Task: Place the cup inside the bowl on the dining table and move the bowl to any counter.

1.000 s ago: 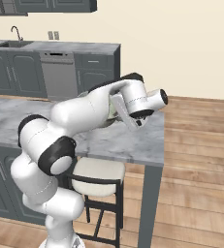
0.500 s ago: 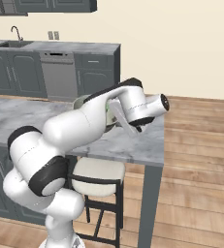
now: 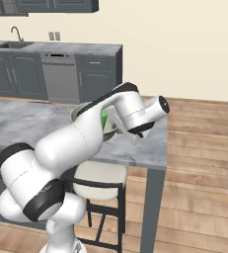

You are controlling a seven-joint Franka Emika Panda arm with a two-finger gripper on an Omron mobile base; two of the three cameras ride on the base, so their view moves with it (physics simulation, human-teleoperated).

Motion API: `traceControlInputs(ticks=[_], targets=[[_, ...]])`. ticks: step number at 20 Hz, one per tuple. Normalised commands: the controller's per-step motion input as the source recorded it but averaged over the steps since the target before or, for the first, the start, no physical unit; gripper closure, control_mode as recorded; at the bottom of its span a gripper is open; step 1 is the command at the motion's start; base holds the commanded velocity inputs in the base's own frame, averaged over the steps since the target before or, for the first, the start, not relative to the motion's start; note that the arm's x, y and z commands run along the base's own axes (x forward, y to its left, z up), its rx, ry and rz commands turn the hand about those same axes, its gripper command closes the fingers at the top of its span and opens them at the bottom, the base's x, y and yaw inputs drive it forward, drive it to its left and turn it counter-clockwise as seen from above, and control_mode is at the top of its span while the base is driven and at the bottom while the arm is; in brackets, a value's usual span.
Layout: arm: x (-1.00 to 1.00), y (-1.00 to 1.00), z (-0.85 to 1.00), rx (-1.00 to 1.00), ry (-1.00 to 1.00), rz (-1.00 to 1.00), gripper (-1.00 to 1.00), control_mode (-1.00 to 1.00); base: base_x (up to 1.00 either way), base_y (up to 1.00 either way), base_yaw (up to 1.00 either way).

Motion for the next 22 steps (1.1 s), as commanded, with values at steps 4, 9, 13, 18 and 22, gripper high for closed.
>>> traceControlInputs(ticks=[4, 9, 13, 18, 22], targets=[[0.00, 0.00, 0.00, 0.00, 0.00, 0.00, 1.00, -1.00, 0.00, 0.00, 0.00], [0.00, 0.00, 0.00, 0.00, 0.00, 0.00, 1.00, -1.00, 0.00, 0.00, 0.00], [0.00, 0.00, 0.00, 0.00, 0.00, 0.00, 1.00, -1.00, 0.00, 0.00, 0.00], [0.00, 0.00, 0.00, 0.00, 0.00, 0.00, 1.00, 1.00, 0.00, 0.00, 0.00], [0.00, 0.00, 0.00, 0.00, 0.00, 0.00, 1.00, 1.00, -0.28, 0.00, 0.00]])
